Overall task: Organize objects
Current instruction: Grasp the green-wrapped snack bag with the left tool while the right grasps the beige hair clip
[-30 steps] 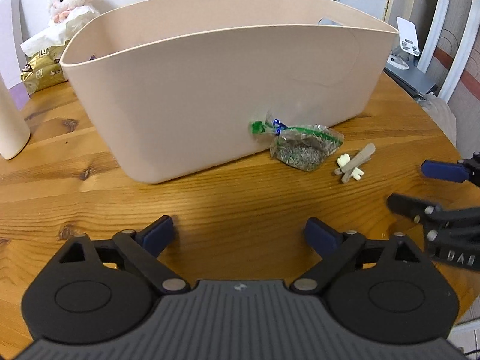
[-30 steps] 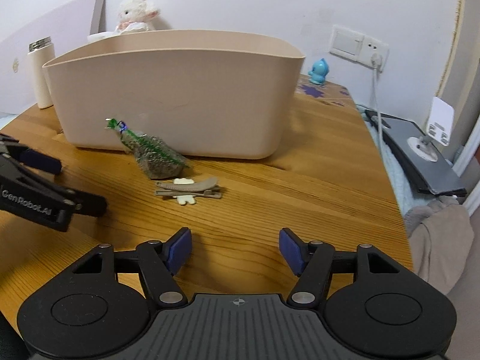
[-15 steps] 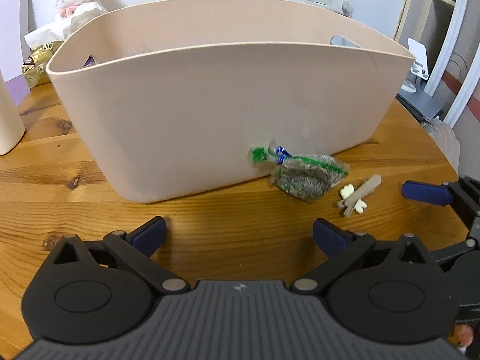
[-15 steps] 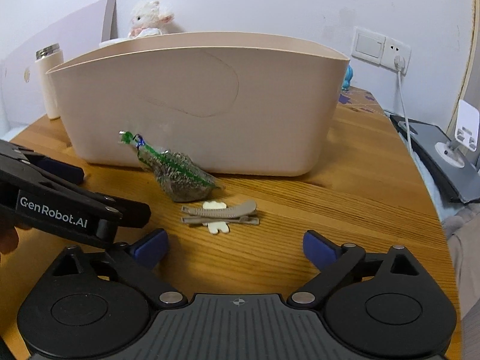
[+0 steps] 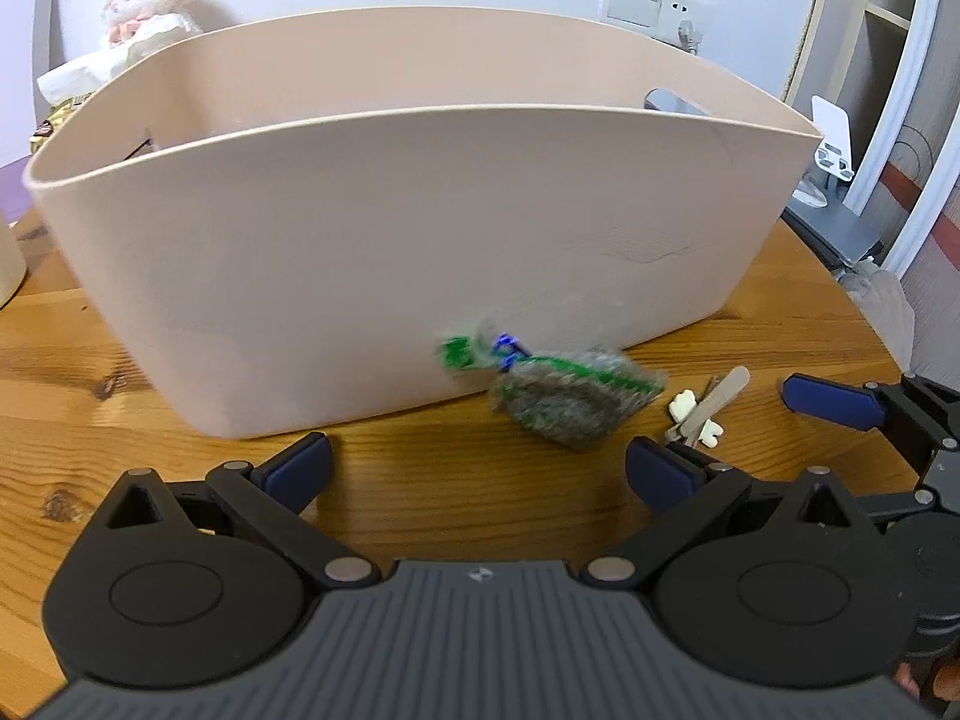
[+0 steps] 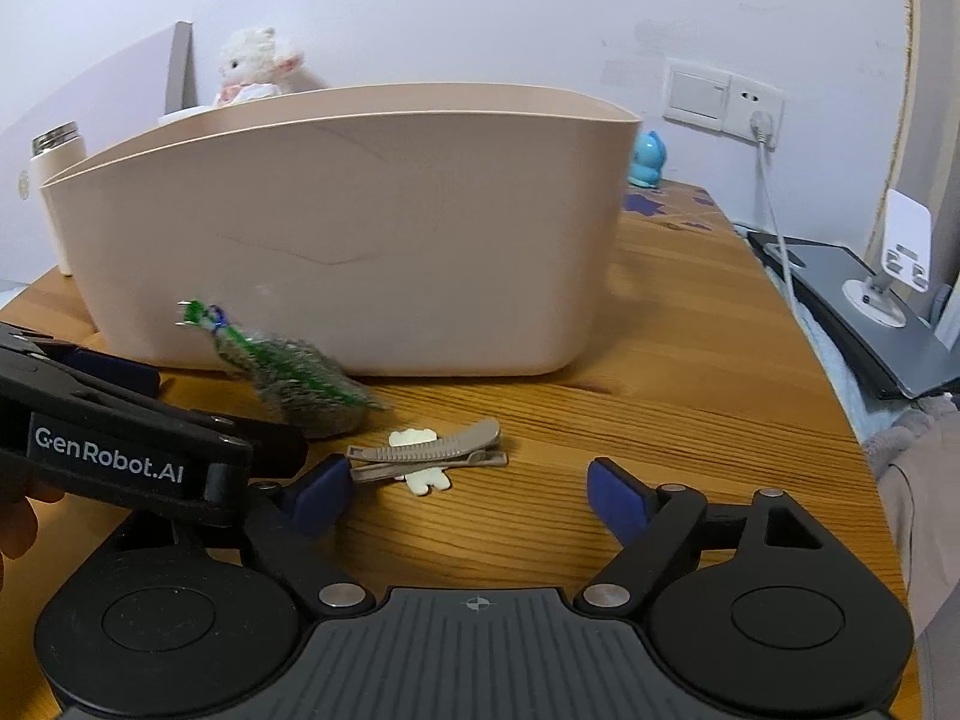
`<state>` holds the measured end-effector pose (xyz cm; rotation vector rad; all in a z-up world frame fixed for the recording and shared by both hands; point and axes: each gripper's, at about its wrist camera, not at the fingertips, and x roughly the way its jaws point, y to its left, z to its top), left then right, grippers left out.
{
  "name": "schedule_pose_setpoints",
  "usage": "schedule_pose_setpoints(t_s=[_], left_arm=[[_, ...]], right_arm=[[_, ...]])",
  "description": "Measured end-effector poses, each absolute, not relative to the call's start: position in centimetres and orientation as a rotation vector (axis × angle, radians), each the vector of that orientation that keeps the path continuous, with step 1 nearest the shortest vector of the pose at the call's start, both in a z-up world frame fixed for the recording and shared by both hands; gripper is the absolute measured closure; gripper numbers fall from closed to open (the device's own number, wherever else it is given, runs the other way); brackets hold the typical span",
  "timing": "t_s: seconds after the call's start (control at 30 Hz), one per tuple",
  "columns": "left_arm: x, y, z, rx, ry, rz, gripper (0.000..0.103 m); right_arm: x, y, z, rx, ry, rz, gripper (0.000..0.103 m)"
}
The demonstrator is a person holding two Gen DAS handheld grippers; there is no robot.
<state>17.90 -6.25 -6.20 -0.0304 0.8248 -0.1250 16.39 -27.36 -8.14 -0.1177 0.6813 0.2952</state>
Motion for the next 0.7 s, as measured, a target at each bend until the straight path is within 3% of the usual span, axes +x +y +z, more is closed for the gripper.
schedule_pose_setpoints(t_s=[0.37, 0.5, 0.7], left_arm=[[18.9, -7.6, -6.1, -0.082, 0.831, 0.008, 0.0], [18.7, -7.2, -6.0, -0.102, 0.826, 0.015, 0.0], [17.9, -7.1, -5.9, -0.064, 0.811, 0.028, 0.016]], right_arm=[[17.5, -27.7, -8.2, -0.113, 0.679, 0.283, 0.017], [17.3, -27.6, -8.1, -0.105, 0.672, 0.285, 0.03], [17.2, -27.3, -8.0, -0.099, 0.662, 0.284, 0.047]])
